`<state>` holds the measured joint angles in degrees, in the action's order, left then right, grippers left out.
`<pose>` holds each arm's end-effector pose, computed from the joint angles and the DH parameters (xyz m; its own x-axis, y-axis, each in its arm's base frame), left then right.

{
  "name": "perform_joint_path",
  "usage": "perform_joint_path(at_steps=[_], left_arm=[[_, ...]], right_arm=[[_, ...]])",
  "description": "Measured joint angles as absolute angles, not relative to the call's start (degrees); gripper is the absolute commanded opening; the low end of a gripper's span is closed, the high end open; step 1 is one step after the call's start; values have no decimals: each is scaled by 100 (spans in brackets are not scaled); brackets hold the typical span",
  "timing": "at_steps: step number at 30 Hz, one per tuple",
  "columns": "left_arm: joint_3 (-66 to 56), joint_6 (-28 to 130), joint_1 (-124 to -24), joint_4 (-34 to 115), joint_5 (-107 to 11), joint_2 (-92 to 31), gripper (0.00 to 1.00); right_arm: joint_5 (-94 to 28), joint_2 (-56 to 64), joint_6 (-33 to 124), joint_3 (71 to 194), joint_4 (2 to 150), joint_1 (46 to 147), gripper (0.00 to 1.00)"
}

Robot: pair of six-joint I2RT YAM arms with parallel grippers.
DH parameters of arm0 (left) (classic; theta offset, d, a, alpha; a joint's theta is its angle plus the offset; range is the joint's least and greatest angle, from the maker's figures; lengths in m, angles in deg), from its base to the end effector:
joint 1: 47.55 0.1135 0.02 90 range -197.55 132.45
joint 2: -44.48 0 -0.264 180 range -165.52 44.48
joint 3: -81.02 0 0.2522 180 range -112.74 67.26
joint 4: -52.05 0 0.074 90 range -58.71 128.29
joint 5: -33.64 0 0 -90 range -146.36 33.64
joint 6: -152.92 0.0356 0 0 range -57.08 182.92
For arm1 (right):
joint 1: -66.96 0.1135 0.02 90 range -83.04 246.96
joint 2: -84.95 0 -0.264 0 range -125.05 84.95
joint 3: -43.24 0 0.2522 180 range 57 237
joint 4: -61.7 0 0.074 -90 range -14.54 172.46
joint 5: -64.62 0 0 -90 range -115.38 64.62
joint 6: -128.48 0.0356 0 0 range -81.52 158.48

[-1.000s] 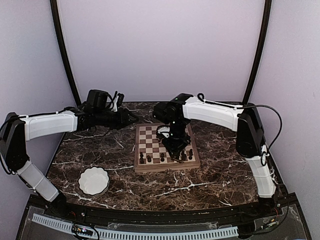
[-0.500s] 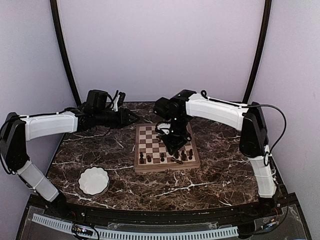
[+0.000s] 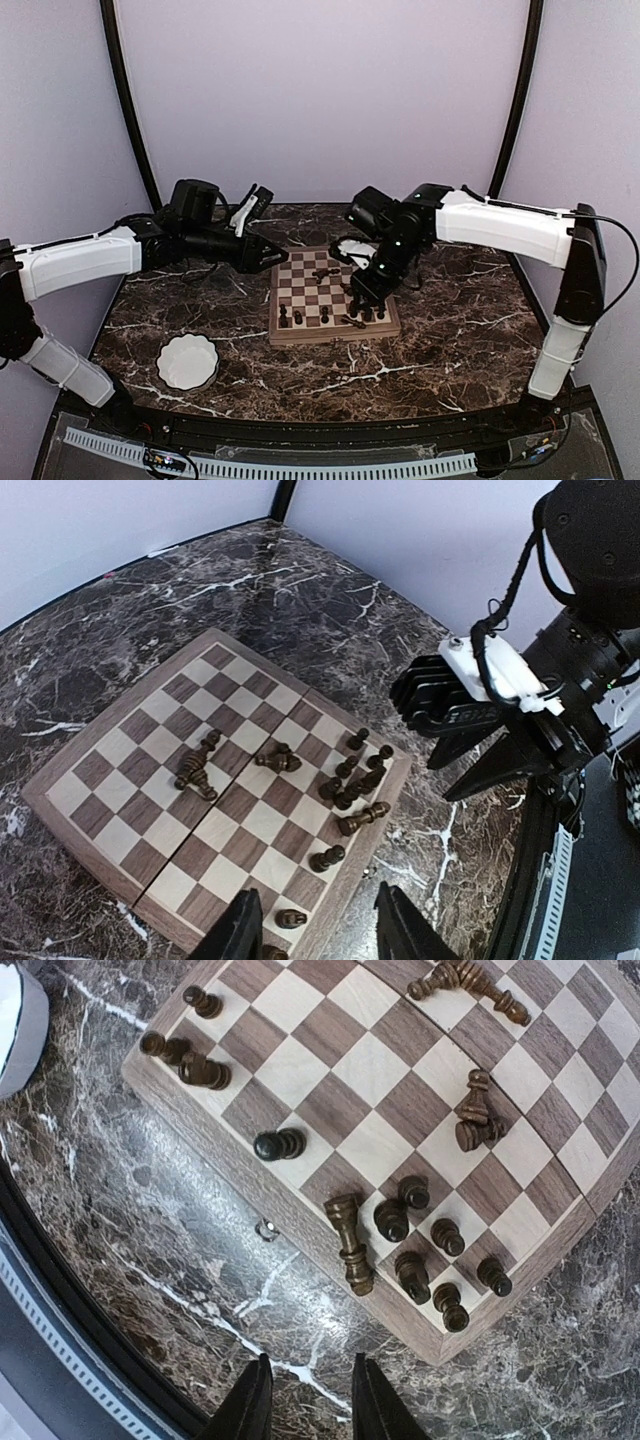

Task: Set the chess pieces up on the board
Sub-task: Pick up the queen from the chessboard.

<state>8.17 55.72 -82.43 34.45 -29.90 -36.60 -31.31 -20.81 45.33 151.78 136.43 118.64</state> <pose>0.2567 -0.1983 0.2921 -0.4600 0.1839 -0.8687 0.7895 0.5323 -0.3054 0.2312 0.2985 0.2758 -0.6808 -0.6701 -0.2959 -0.7242 0.6764 0.1345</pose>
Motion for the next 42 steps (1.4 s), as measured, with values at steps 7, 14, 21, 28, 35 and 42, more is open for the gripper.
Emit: perform_joint_path(at_steps=[7,14,21,28,35,42], left_arm=[[819,5766,-8520,3401,-3073,-3415,42],[804,5753,-8531,3430,-3117,-3404,42],[723,5666,-8533,3434,-3134,-3411,42],[723,5624,-8535,3432,-3134,-3420,42],[723,5622,-8535,3434,-3132,-3428,42],[721,5620,-8533,3432,-3132,-3459,42]], right_arm=[[-2829,-901,4081,13117,12133,12116,28],[-2357,-1012,3642,12706,11269,12398,29],[-1887,-1443,3399,12802,11110,12463,30],[-1688,-1642,3268,12827,11149,12463,32],[-1651,-1849,3213,12993,11149,12463,32],[-1651,-2120,3207,13054,11156,12463,32]])
